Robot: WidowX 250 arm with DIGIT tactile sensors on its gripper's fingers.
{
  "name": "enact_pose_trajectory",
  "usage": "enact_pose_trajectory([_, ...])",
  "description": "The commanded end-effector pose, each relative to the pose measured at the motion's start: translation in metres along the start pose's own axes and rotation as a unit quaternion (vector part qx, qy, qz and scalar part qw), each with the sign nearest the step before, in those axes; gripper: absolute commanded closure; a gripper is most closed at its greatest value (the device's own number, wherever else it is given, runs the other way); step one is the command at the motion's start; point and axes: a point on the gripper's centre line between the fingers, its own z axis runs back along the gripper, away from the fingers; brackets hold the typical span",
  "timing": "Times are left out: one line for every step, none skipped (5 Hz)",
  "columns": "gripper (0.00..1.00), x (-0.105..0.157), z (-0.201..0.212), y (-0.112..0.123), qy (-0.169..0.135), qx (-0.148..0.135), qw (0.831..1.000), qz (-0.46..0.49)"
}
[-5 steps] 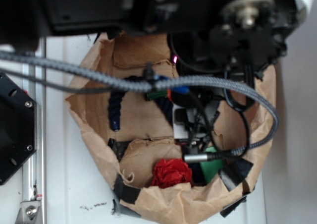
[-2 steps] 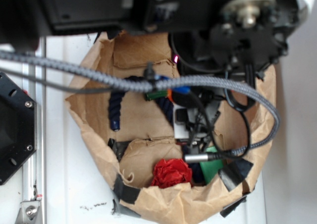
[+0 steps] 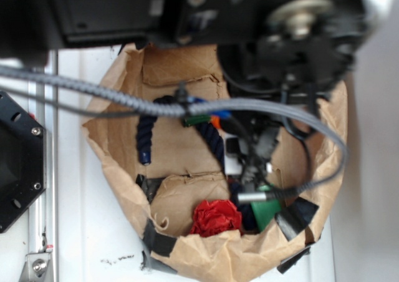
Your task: Grab the carrot.
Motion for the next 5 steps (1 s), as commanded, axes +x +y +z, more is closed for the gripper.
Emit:
enact_pose_trajectory([0.0,0.017,-0.033,0.005,-0.013,0.018,0.999,0.034])
enact_pose_trajectory([0.0,0.011,-0.046,-0.008,-0.006,0.028,0.999,0.03])
enact_pose_trajectory([0.0,-0.005,-0.056,-0.025,-0.021,0.051,0.998,0.041])
enact_pose_trajectory([0.0,-0.032,-0.058,-0.041,-0.022,0.057,0.998,0.032])
enact_pose_trajectory([0.0,-0.043,-0.058,-0.049,-0.012,0.07,0.996,0.045])
